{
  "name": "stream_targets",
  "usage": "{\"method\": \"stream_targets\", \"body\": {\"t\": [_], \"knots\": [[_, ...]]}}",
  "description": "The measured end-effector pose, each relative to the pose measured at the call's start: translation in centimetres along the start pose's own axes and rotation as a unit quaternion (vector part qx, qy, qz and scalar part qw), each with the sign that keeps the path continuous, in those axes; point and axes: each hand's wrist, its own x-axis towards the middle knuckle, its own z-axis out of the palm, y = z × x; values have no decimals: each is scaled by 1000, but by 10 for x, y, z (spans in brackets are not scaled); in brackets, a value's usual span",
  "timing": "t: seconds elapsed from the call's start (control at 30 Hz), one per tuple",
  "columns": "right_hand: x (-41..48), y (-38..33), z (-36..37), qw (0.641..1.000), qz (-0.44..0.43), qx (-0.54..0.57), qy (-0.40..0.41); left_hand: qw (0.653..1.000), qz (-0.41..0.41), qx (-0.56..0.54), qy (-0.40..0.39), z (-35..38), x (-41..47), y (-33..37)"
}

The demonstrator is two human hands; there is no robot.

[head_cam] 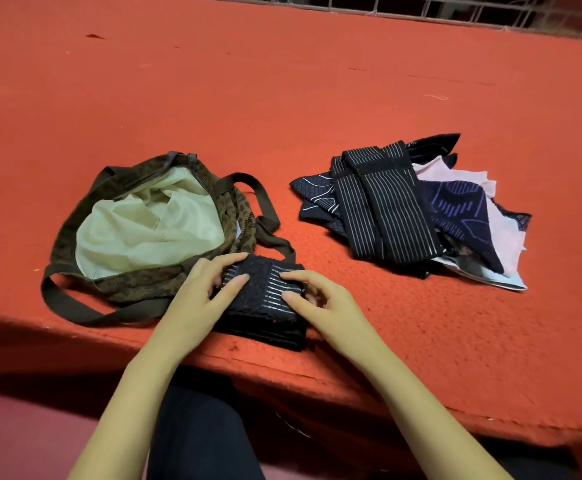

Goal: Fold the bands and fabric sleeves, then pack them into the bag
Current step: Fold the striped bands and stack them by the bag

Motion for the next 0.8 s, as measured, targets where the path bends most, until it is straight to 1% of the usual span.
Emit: {"method": "stream_targets", "body": {"t": [0.13,0.2,0.43,0.5,0.63,0.8], "knots": [[9,-11,-14,995,-33,-88,-19,991,31,129,-22,-20,10,16],[15,-16,-22,992,-46,-118,-29,984,48,169,-35,-29,18,25],[37,-32,-69,983,-52,-173,-18,966,108,220,-81,-35,67,54],[50,-35,-85,982,-49,-182,-6,962,121,221,-102,-26,90,62],[84,-34,-119,974,-45,-220,26,945,144,257,-141,-3,145,80],[138,-28,-161,959,-35,-276,54,934,151,279,-165,29,217,94]]}}
